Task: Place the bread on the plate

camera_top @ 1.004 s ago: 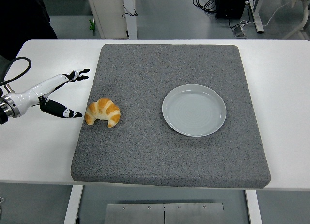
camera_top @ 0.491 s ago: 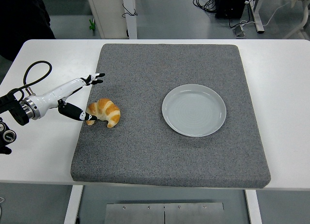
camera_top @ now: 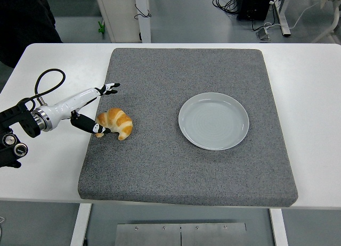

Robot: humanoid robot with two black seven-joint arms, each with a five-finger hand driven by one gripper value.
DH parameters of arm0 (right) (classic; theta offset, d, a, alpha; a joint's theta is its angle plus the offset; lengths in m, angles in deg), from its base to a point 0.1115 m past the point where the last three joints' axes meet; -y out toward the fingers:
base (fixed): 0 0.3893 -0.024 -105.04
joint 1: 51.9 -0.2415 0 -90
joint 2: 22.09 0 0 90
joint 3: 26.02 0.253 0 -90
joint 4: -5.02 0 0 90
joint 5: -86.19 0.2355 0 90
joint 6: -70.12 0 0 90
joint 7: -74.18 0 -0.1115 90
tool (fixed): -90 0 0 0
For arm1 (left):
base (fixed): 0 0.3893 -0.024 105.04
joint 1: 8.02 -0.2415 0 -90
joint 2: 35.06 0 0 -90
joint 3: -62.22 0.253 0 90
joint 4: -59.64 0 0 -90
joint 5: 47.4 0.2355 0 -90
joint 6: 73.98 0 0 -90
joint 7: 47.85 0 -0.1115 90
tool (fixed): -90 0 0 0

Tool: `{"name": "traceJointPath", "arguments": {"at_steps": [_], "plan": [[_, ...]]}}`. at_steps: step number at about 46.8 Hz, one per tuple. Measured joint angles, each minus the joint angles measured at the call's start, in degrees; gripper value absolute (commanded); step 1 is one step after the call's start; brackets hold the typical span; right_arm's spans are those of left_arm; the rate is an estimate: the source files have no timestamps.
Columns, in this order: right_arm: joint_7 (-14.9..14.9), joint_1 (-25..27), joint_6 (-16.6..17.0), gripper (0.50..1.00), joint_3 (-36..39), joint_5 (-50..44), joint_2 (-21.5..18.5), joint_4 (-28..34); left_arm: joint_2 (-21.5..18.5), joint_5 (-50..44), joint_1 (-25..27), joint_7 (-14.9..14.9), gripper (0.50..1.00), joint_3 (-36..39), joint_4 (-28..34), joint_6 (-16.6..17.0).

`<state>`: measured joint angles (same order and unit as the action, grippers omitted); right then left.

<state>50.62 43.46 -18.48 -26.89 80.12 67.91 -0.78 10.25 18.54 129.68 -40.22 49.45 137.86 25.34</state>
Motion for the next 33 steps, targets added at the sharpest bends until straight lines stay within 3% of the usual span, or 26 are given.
{"name": "traceJointPath", "arguments": {"at_steps": [8, 33], "plan": [[0.0, 0.0, 0.0, 1.000, 0.0, 0.0, 0.0, 0.0, 1.4, 2.1, 0.0, -2.2, 0.940, 0.0, -0.1, 0.0], [0.0, 0.0, 0.0, 1.000, 0.0, 0.0, 0.0, 0.0, 4.8, 5.6, 0.0, -4.3, 0.922, 0.0, -2.1, 0.0]]}}
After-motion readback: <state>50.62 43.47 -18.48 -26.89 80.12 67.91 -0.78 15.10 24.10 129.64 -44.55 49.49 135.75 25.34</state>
